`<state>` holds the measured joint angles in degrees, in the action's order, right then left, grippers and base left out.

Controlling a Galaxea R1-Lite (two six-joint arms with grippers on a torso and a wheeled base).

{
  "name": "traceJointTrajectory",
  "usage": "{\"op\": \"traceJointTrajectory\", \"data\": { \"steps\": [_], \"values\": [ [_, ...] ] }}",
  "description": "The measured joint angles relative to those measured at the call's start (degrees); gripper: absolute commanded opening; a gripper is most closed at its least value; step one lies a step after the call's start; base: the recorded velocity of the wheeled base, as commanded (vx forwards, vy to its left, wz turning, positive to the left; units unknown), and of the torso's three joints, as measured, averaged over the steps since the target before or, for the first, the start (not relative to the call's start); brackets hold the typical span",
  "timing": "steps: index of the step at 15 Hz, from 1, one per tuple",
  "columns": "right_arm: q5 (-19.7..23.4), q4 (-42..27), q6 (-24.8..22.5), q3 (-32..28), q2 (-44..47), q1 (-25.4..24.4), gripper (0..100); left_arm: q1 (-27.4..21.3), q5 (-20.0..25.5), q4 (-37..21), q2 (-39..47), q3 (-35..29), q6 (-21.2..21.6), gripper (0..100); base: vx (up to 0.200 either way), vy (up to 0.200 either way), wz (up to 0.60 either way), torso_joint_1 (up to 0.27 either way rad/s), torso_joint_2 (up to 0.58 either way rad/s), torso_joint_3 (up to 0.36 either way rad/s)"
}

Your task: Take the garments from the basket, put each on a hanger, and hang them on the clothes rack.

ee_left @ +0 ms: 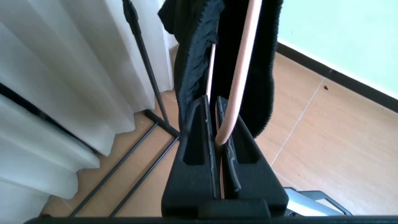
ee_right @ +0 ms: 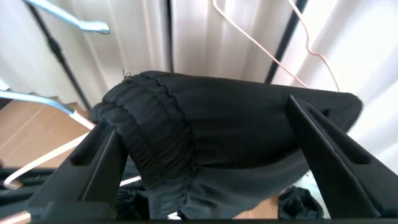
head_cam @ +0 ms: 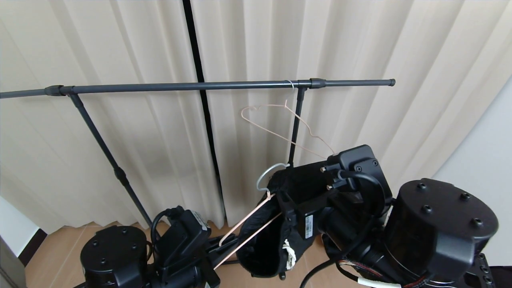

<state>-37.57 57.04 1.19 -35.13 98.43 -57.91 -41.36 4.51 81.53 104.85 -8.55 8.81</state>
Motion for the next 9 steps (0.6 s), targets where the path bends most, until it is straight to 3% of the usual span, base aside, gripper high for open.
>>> {"op": "traceJointTrajectory", "data": {
  "steps": [3, 9],
  "values": [
    [3.33, -0.68, -0.68, 1.23, -2.67, 0.0, 100, 0.85, -0.05, 2.24, 0.16, 0.78, -0.2, 0, 0.0, 0.0, 0.0, 0.0, 0.0, 0.0],
    [4.32, -0.6, -0.71, 2.28, -4.74, 0.3, 100, 1.6, 0.22, 7.23, 1.82, 2.82, -0.01, 0, 0.0, 0.0, 0.0, 0.0, 0.0, 0.0]
  ]
}}
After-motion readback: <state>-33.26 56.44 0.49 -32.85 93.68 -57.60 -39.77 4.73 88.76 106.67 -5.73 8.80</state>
